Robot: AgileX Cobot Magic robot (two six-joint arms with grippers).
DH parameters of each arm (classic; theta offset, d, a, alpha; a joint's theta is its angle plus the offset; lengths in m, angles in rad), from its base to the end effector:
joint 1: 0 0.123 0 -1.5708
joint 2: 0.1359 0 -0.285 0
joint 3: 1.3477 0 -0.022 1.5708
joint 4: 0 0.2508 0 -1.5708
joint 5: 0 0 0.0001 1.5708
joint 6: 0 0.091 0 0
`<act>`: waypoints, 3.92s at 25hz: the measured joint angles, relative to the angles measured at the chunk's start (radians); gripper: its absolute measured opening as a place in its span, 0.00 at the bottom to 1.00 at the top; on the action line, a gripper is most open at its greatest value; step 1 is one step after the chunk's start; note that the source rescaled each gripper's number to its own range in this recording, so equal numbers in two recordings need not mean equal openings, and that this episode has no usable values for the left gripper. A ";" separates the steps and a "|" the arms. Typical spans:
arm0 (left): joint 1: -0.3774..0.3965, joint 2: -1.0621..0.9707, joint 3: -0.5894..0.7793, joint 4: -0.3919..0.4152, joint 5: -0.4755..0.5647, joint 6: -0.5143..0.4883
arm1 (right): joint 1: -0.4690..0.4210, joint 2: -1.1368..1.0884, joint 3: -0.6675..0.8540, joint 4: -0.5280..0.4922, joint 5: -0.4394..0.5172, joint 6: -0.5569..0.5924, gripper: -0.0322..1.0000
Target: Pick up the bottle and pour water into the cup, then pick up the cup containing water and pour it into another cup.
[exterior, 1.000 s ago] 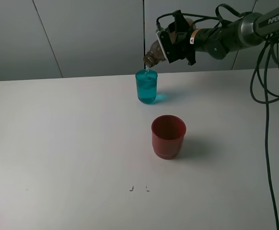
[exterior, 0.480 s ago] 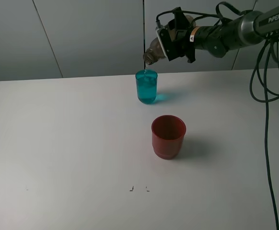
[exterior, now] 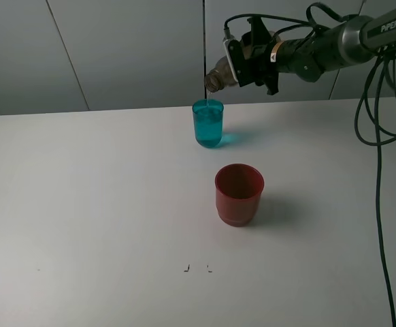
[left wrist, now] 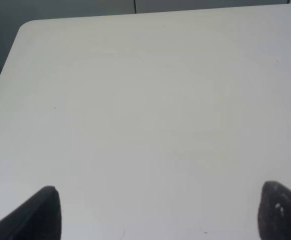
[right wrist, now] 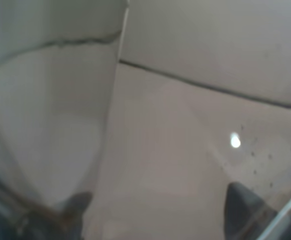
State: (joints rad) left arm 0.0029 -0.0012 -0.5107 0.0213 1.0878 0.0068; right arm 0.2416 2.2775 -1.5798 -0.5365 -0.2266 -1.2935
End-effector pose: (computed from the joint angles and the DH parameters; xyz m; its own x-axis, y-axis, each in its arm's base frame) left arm -0.0074 0.0017 0.2781 -0.4697 0.0153 -0.8827 -0.0117 0.9997 0.0236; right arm 0.4961 0.1330 0.1504 0.4254 -0.8870 0.1797 -0.2960 -0.3240 -0.8985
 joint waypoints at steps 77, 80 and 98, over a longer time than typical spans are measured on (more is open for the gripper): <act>0.000 0.000 0.000 0.000 0.000 0.000 | -0.375 -0.013 0.358 -0.133 -0.481 1.642 0.03; 0.000 0.000 0.000 0.000 0.000 0.000 | -0.375 -0.013 0.358 -0.135 -0.481 1.642 0.03; 0.000 0.000 0.000 0.000 0.000 0.000 | -0.380 0.006 0.358 -0.139 -0.490 1.626 0.03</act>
State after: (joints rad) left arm 0.0029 -0.0012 -0.5107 0.0213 1.0878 0.0068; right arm -0.1381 2.2831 -1.2217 -0.6758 -0.7167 0.3328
